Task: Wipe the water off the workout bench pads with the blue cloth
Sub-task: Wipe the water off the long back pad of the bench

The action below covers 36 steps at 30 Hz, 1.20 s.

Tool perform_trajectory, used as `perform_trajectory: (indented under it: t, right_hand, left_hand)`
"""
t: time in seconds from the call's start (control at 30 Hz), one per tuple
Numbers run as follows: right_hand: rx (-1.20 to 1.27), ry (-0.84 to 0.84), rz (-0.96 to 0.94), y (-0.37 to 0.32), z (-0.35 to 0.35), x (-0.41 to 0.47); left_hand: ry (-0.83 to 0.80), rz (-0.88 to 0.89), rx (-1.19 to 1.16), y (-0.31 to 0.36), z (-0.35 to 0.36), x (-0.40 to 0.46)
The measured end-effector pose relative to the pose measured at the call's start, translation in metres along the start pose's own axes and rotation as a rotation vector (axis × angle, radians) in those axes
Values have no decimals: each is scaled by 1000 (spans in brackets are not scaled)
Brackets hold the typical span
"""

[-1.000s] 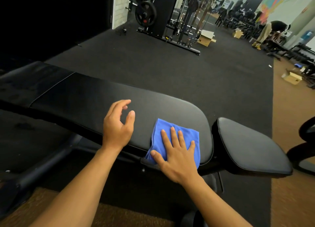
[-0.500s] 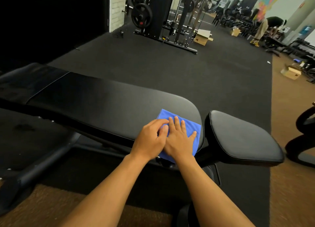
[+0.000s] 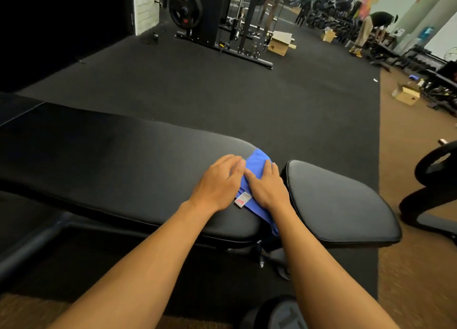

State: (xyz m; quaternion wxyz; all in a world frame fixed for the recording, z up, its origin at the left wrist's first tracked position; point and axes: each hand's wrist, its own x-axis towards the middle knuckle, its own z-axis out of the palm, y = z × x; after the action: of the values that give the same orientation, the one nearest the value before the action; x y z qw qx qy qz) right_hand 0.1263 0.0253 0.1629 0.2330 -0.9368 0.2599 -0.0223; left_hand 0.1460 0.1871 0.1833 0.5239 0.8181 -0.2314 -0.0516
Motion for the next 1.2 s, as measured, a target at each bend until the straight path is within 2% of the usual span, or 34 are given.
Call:
perform_trajectory:
  t: [0.3,0.63,0.87,1.07,1.2]
  right_hand:
    - [84,-115,117,-7,-14,68]
    - [121,-214,99,-30,-19,116]
    - [151,-249,124,-26,-24,105]
    - [258,-216,257,-3,-23,85]
    - [304,-217,265,-3,-22,98]
  left_hand:
    - [0,-101,72,-8,-15,53]
    - [-22,-112,101,-22,-21,59]
    - [-18,-104,90,-26,-26,48]
    - [-5,-97,66,-27,-36,45]
    - [-10,-94,52,-34,-51,41]
